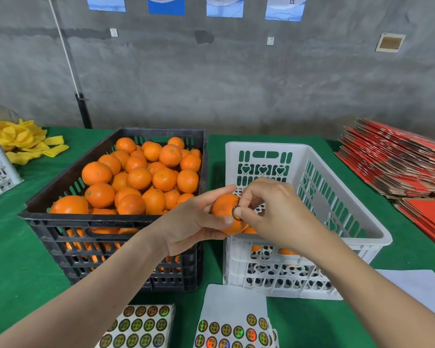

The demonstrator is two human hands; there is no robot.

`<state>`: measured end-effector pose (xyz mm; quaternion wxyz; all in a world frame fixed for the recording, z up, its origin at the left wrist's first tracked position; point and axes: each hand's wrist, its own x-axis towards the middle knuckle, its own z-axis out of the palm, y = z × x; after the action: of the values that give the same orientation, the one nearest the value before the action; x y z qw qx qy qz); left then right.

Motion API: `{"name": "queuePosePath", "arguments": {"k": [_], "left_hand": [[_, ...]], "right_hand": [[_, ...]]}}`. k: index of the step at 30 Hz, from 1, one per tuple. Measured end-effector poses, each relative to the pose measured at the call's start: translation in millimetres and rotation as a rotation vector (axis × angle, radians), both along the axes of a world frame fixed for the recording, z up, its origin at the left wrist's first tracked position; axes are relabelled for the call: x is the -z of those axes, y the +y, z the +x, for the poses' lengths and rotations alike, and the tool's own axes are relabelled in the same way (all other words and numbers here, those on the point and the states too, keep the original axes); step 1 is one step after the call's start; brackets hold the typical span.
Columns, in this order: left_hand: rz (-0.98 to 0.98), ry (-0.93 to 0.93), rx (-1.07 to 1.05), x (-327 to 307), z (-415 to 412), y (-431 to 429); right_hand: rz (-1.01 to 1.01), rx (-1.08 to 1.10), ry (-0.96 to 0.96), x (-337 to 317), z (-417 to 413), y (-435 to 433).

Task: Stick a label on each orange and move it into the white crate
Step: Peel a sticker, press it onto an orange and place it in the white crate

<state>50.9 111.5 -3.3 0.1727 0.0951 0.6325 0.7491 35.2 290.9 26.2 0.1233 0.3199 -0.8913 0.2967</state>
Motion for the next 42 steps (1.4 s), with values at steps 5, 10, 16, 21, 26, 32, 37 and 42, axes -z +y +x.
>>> {"name": "queuePosePath", "arguments": {"k": [5, 10, 16, 21, 26, 32, 37, 42], "left_hand": [[-0.044, 0.001, 0.025, 3.4, -0.2, -1.9], [0.037, -0.005, 0.001, -0.1, -4.0, -2.8], [0.044, -0.02, -0.025, -6.2, -14.3, -7.4], [-0.35, 0.147, -0.444, -14.4, -39.7, -42.9], [-0.461, 0.008, -0.597, -10.0, -54.9, -98.9], [-0.794, -0.022, -0.613, -0.8, -62.6, -132.6], [-1.188, -0.017, -0.401, 12.7, -68.2, -143.7], [-1.611, -0.018, -0.23, 24.7, -73.6, -149.2]], "right_hand": [[0.012, 0.049, -0.209, -5.1, -9.3, 7.8], [-0.367, -0.183, -0.574, 1.3, -15.8, 13.4], [-0.399, -0.22, -0.659, 0.1, -42.6, 10.7], [-0.052, 0.151, -0.534, 21.9, -131.2, 33.2], [0.86, 0.225, -0.62, 82.7, -173.2, 48.0], [1.269, 0.226, -0.593, 106.9, -175.4, 59.7], [1.306, 0.193, -0.671, 111.4, -177.7, 55.5], [0.587, 0.235, -0.432, 88.8, -166.3, 39.4]]}}
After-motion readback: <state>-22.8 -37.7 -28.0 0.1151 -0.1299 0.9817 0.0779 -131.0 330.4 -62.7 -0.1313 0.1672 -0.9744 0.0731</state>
